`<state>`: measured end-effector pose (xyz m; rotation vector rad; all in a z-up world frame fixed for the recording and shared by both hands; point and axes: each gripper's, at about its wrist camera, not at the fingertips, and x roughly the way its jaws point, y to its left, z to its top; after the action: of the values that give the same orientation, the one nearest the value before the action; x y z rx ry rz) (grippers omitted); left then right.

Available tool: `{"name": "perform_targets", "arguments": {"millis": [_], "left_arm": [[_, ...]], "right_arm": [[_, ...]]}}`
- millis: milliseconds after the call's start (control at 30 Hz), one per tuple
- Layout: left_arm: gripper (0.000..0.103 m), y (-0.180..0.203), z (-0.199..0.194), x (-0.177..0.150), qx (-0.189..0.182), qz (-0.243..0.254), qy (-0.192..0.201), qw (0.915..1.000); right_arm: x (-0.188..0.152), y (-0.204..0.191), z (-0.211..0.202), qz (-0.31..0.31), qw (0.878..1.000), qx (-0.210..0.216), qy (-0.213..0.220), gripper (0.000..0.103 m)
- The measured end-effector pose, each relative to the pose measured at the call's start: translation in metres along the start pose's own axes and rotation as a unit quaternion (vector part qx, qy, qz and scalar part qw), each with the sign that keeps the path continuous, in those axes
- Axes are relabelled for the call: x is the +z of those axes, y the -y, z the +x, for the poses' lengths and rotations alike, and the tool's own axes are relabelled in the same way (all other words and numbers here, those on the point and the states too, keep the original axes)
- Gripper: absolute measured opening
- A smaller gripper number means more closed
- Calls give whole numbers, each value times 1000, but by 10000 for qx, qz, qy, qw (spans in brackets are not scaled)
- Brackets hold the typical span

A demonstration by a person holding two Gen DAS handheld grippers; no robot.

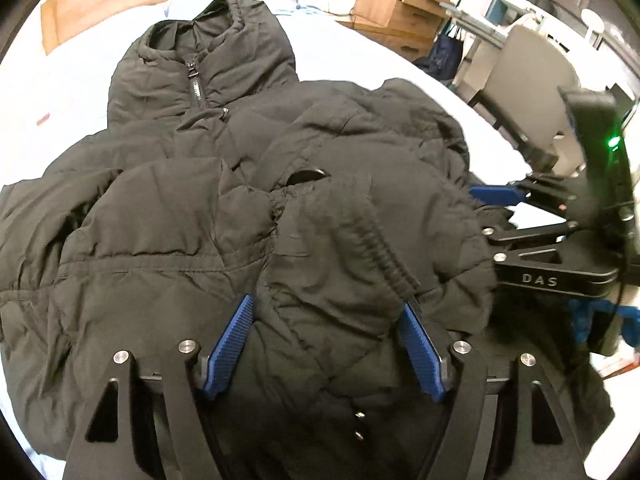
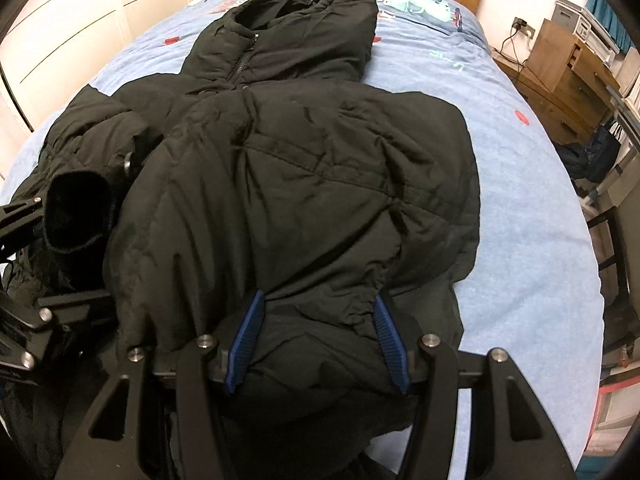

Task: Fold large clothes

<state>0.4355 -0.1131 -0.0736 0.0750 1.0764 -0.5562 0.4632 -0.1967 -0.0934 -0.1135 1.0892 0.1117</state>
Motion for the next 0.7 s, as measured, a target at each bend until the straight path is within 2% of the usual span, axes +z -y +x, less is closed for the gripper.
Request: {"name": "perform_targets", "arguments": {"millis": [167,333,533,633,700], "left_arm": [[72,-8,-35,2,-148,-148,196,9996],[73,-27,-57,-1,90,-226,337,9991],[73,-76,-65,-10,780,-549,456,9944],[73,-103,-61,-19,1278,-743,442,9880],[74,-116,-53,-26,1466,-858,376,9847]], "right_arm": [[0,3,-22,28,10000,19,47,55],[5,1,-38,70,9998,51,181,55],[19,-11,-49,85,9988,201,449,55],[20,-8,-39,130,9991,146,381,55],[20,-7,-27,168,9994,120,294,55]]}}
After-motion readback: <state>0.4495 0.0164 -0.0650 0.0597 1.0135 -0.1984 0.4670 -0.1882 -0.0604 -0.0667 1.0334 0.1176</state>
